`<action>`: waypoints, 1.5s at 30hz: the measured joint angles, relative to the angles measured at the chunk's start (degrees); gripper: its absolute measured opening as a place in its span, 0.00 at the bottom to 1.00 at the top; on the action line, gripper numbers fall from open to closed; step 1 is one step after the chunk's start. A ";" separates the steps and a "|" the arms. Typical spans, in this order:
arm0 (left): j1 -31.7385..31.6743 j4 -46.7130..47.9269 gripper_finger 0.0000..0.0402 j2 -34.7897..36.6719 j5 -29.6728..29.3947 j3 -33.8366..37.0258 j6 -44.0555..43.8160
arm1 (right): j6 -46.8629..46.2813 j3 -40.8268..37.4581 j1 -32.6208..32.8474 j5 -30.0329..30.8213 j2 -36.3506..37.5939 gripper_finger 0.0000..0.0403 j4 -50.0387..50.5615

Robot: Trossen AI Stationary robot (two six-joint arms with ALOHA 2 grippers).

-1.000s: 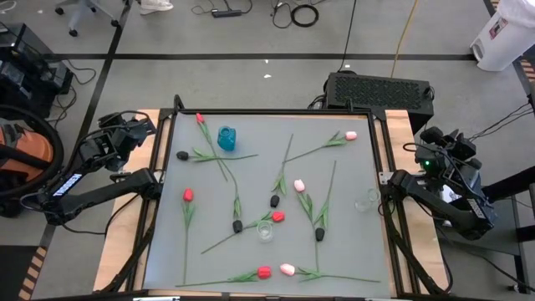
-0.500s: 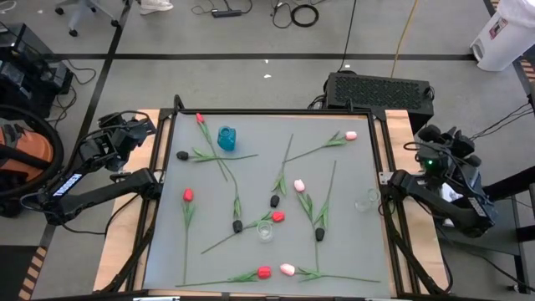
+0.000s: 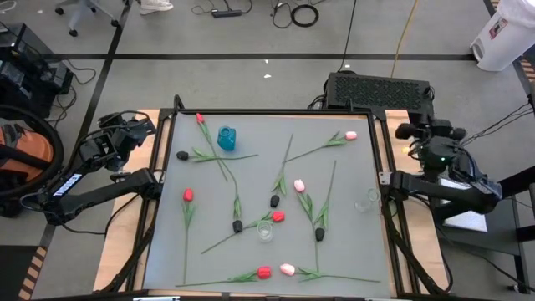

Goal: Sort flowers into vase by color
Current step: Put the black flower into the right transparent vase

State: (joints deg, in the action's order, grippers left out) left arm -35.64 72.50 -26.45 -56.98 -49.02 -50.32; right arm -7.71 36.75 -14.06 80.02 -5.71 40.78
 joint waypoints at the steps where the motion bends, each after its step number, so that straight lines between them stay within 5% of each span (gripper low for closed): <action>1: 0.00 0.00 0.39 0.01 0.00 -0.01 0.01 | 4.14 0.00 0.92 -2.69 -0.40 0.07 -3.06; 7: 0.00 0.00 0.39 0.00 0.00 -0.01 0.00 | 21.69 0.00 2.96 -26.81 -2.43 0.03 -21.45; 13: -0.01 0.01 0.39 0.01 0.00 -0.01 0.01 | 16.66 1.29 2.95 -32.52 -4.57 0.04 -29.06; 32: 0.00 0.00 0.39 0.00 -0.01 -0.01 -0.01 | -6.69 22.01 2.92 -69.11 -26.96 0.04 -6.00; 45: 0.00 0.01 0.39 0.00 0.01 0.01 0.01 | -13.95 31.38 2.95 -87.93 -35.13 0.04 -3.66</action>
State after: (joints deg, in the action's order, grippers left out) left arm -35.64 72.51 -26.45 -56.97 -49.01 -50.30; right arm -21.66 68.13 -11.11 -7.91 -40.83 37.12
